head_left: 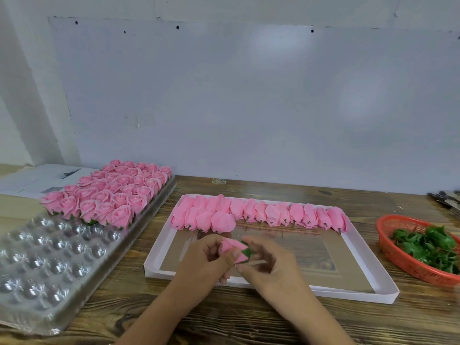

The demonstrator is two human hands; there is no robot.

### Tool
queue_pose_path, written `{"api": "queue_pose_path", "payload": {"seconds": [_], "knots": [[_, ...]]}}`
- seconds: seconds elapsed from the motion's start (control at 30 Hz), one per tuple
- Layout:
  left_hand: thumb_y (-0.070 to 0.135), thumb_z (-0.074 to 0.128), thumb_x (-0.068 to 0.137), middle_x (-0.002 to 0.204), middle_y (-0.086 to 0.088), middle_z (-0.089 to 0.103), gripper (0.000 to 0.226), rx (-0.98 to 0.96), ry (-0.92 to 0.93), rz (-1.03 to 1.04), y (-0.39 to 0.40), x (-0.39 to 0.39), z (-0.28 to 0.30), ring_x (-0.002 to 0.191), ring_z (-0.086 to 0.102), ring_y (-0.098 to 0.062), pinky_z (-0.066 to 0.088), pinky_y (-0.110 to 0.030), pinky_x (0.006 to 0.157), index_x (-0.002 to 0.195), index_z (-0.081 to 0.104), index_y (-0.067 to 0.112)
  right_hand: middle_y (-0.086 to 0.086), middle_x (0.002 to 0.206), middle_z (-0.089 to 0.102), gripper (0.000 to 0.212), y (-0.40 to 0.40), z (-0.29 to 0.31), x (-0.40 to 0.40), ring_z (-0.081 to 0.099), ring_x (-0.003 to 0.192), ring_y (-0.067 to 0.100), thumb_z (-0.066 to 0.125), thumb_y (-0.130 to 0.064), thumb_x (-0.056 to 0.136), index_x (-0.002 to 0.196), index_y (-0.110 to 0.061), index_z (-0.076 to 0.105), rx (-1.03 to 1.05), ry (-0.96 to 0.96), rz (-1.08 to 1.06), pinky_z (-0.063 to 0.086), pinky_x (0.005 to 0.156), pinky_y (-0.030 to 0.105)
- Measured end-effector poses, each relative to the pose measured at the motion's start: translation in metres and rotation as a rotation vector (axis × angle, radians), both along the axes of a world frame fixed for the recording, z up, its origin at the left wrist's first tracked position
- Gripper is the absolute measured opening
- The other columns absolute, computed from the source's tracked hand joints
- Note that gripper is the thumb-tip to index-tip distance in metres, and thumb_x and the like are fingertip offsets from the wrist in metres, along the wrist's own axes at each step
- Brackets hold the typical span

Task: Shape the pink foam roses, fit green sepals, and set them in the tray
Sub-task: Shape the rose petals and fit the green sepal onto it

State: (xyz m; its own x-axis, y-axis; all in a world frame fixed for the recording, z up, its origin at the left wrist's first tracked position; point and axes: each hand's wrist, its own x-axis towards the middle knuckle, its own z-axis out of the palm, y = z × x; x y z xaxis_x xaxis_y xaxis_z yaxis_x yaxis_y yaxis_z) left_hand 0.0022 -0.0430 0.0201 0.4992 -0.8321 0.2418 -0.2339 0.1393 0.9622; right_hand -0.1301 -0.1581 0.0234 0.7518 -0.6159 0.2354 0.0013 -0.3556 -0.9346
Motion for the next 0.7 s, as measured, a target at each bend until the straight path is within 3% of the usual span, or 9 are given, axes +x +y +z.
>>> {"api": "queue_pose_path", "payload": {"seconds": [0.07, 0.13, 0.2, 0.27, 0.43, 0.6, 0.7], "knots": [[0.051, 0.074, 0.080, 0.070, 0.003, 0.071, 0.018, 0.015, -0.049, 0.008, -0.001, -0.003, 0.000, 0.061, 0.063, -0.006, 0.052, -0.020, 0.058, 0.091, 0.073, 0.037, -0.025, 0.097, 0.070, 0.037, 0.000, 0.002, -0.002, 0.067, 0.090, -0.001, 0.076, -0.034, 0.076, 0.108, -0.049, 0.065, -0.158, 0.070, 0.018, 0.053, 0.077, 0.014], [0.052, 0.077, 0.075, 0.090, 0.008, 0.075, 0.027, 0.013, -0.108, 0.017, -0.002, -0.006, -0.001, 0.079, 0.070, -0.011, 0.058, -0.026, 0.068, 0.099, 0.071, 0.045, -0.025, 0.101, 0.071, 0.034, 0.001, 0.002, -0.003, 0.068, 0.094, 0.000, 0.074, -0.032, 0.081, 0.108, -0.050, 0.065, -0.177, 0.045, 0.043, 0.054, 0.080, 0.017], [0.053, 0.080, 0.070, 0.100, 0.010, 0.075, 0.039, -0.010, -0.130, 0.048, -0.002, -0.008, 0.000, 0.089, 0.070, -0.014, 0.059, -0.026, 0.075, 0.107, 0.067, 0.049, -0.012, 0.106, 0.074, 0.035, 0.001, 0.001, -0.002, 0.069, 0.100, 0.008, 0.074, -0.018, 0.085, 0.114, -0.036, 0.066, -0.019, -0.018, 0.063, 0.056, 0.090, 0.031], [0.053, 0.081, 0.068, 0.099, 0.010, 0.075, 0.042, -0.048, -0.114, 0.087, -0.001, -0.009, 0.002, 0.085, 0.068, -0.008, 0.056, -0.019, 0.071, 0.108, 0.067, 0.050, -0.002, 0.109, 0.075, 0.034, 0.001, 0.001, 0.000, 0.069, 0.104, 0.016, 0.072, -0.009, 0.087, 0.117, -0.025, 0.065, 0.115, -0.066, 0.091, 0.054, 0.095, 0.043], [0.055, 0.077, 0.072, 0.097, 0.012, 0.076, 0.028, -0.061, -0.103, 0.098, 0.000, -0.010, 0.006, 0.092, 0.069, -0.008, 0.057, -0.020, 0.079, 0.099, 0.073, 0.048, -0.012, 0.106, 0.073, 0.021, 0.006, 0.003, -0.002, 0.067, 0.102, 0.007, 0.066, -0.023, 0.093, 0.111, -0.033, 0.069, -0.044, 0.041, 0.153, 0.053, 0.087, 0.022], [0.065, 0.080, 0.062, 0.104, 0.009, 0.072, 0.046, -0.128, -0.066, 0.175, -0.001, -0.010, 0.006, 0.098, 0.068, -0.015, 0.061, -0.035, 0.078, 0.103, 0.067, 0.051, -0.021, 0.095, 0.073, 0.017, 0.009, 0.004, -0.001, 0.065, 0.091, -0.002, 0.074, -0.034, 0.085, 0.101, -0.039, 0.073, -0.109, 0.079, 0.060, 0.049, 0.073, 0.010], [0.071, 0.075, 0.068, 0.104, -0.001, 0.072, 0.045, -0.227, -0.063, 0.182, 0.000, -0.009, 0.007, 0.099, 0.068, -0.020, 0.060, -0.036, 0.081, 0.102, 0.070, 0.042, -0.023, 0.089, 0.070, 0.018, 0.012, 0.001, -0.001, 0.064, 0.081, -0.001, 0.079, -0.037, 0.078, 0.092, -0.046, 0.071, -0.168, 0.105, 0.002, 0.046, 0.066, 0.009]]}}
